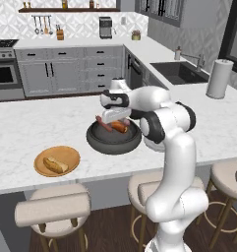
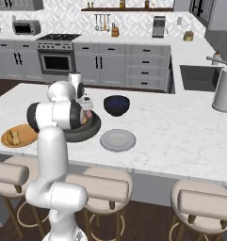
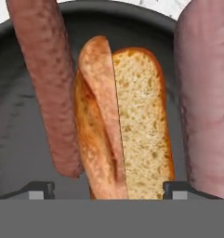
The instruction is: Place one bun and one sausage from the bowl on each plate.
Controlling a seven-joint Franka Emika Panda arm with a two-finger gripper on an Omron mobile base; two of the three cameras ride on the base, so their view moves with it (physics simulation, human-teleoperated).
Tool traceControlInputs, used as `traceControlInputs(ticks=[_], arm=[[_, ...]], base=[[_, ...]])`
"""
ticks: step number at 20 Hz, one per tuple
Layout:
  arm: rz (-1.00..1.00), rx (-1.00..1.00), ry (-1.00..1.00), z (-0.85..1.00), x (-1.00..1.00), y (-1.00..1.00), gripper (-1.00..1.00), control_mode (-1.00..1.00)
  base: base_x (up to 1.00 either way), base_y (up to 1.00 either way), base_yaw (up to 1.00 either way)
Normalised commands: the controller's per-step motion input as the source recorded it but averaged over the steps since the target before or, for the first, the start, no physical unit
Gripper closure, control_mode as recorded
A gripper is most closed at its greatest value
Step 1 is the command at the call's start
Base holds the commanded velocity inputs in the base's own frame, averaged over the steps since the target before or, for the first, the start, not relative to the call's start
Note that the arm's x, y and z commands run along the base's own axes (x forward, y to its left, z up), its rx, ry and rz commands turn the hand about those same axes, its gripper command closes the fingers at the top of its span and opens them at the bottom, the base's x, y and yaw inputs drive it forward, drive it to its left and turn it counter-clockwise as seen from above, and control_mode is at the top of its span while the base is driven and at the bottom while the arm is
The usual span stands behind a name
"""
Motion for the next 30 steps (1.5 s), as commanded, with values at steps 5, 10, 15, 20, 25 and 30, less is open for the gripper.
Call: traceControlInputs(ticks=[5,10,15,20,25,30], arm=[[0.0,0.0,0.01,-0.06,0.0,-0.02,1.0,-1.0],[0.0,0.06,-0.07,0.15,-0.17,-0.02,1.0,-1.0],[0.0,0.03,-0.14,0.87,-0.83,-0.3,1.0,-1.0],[-0.13,0.0,0.01,0.48,-0.75,-0.79,1.0,-1.0],[-0.39,0.0,0.04,-0.11,-0.18,-1.0,1.0,-1.0],[-0.34,-0.01,0.0,-0.38,-0.05,-1.0,1.0,-1.0]], base=[[0.0,0.0,0.0],[0.0,0.0,0.0],[0.0,0.0,0.0],[0.0,0.0,0.0],[0.0,0.0,0.0],[0.0,0.0,0.0]])
